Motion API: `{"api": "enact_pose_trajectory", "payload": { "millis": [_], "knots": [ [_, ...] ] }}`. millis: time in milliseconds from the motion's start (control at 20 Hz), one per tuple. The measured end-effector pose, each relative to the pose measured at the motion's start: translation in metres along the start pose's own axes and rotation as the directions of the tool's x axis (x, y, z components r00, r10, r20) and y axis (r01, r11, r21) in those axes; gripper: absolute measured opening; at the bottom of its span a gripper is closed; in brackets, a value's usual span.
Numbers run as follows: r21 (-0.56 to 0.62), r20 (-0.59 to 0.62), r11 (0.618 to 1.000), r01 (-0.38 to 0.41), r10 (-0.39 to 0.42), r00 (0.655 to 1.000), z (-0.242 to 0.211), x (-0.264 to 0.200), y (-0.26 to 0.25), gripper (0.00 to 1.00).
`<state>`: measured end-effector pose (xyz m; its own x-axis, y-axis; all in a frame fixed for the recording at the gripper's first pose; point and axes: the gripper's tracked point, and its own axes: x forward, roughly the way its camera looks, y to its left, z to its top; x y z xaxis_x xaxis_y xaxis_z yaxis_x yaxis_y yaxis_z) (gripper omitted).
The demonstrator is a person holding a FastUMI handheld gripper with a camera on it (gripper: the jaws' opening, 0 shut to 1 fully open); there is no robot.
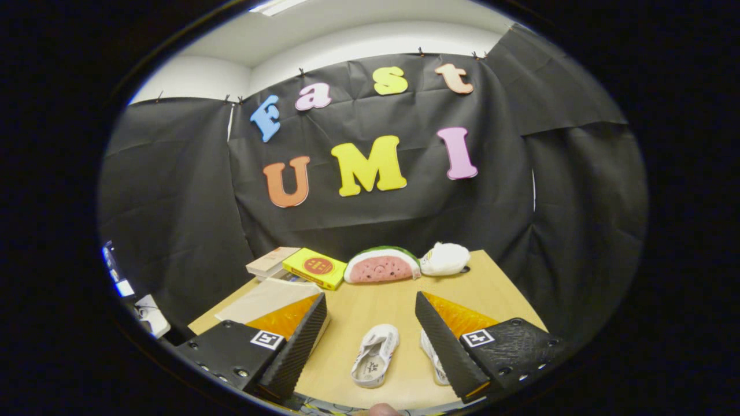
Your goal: Open the storage box then place both shoes into the box .Put the left shoe in first, then the right shoe, with the right side of both shoes facing outward in a uniform manner.
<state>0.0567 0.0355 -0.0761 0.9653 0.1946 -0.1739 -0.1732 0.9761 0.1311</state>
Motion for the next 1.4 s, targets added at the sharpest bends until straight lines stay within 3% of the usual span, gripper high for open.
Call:
{"api": "enact_pose_trajectory", "payload": {
  "millis": [450, 800, 1200, 1400],
  "knots": [
    [0.044, -0.134, 0.993, -0.106, 0.111, 0.985, -0.046, 0.034, 0.061, 0.96],
    [0.126, -0.255, 0.971, -0.203, 0.23, 0.939, -0.094, 0.081, 0.121, 0.95],
    [0.305, -0.371, 0.936, -0.176, 0.287, 0.883, -0.145, 0.137, 0.155, 0.95],
    [0.433, -0.409, 0.891, -0.135, 0.328, 0.852, -0.16, 0.158, 0.16, 0.95]
  ]
}}
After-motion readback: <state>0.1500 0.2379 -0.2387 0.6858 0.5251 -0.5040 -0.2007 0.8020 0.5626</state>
